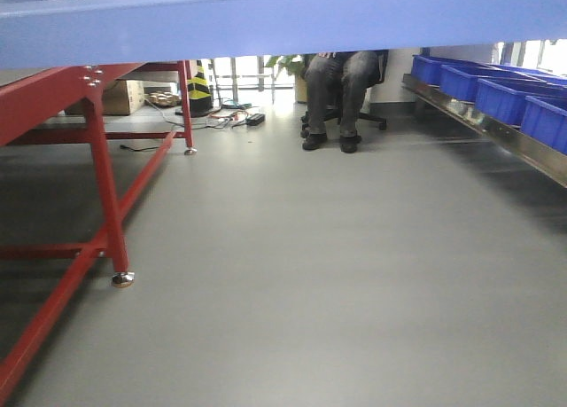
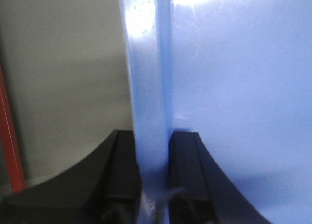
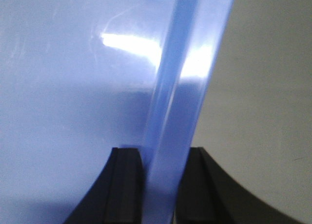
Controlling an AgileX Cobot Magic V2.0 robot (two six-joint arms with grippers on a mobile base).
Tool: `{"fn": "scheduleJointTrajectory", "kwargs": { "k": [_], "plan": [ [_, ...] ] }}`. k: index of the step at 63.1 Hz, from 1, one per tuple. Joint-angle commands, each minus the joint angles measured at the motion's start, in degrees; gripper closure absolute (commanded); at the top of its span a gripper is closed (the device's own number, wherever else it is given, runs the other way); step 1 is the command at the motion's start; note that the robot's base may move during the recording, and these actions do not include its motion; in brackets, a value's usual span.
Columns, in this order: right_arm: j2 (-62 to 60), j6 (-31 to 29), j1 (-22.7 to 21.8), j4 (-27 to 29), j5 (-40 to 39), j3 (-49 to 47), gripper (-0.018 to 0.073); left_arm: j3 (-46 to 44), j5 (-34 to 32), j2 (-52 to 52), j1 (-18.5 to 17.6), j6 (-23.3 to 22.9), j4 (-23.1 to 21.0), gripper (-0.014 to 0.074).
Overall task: Grab blue tray and place on right shelf
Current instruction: 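Carry the tray with both grippers while driving to the shelving rack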
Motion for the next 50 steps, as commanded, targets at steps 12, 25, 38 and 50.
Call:
{"fn": "scheduleJointTrajectory", "kwargs": {
  "k": [12, 25, 38, 50],
  "plan": [
    [-1.67, -2.23, 0.7, 0.02, -4.41, -1.7, 0.0503, -1.53, 5.15, -1.68, -1.05, 1.96, 0.29, 0.0645],
    [-1.67, -2.23, 0.7, 0.02, -4.41, -1.7, 0.0503, -1.53, 5.15, -1.68, -1.05, 1.96, -1.5, 0.0645],
    [-1.67, -2.23, 0.7, 0.02, -4.41, -1.7, 0.0503, -1.53, 5.15, -1.68, -1.05, 1.96, -5.19, 0.0645],
    [-1.67, -2.23, 0.7, 0.02, -4.41, -1.7, 0.0503, -1.53, 5.15, -1.68, -1.05, 1.96, -8.52, 0.0645]
  ]
}}
